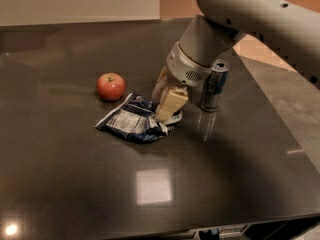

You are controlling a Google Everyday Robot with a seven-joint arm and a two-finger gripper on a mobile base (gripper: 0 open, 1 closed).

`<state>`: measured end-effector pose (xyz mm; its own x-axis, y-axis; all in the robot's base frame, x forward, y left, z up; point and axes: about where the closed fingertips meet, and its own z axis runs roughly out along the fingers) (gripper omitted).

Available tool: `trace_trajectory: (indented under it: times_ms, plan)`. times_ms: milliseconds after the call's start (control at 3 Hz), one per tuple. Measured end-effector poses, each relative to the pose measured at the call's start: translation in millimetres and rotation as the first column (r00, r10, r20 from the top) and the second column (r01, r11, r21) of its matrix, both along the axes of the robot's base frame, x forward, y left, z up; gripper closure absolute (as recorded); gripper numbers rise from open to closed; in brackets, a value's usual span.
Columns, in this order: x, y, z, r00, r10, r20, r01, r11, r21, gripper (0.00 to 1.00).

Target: Move blue chip bag near apple

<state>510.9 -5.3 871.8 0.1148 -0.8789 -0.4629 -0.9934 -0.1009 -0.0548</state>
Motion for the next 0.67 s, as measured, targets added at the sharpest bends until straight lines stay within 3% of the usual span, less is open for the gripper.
trace_trajectory:
  times_ms: [333, 667]
  plan:
    - [-0.2, 1.3, 0.0, 1.0000, 0.003, 0.000, -0.003, 1.000, 0.000, 0.00]
    - [-0.2, 1.3, 0.0, 1.0000, 0.003, 0.000, -0.003, 1.000, 0.000, 0.00]
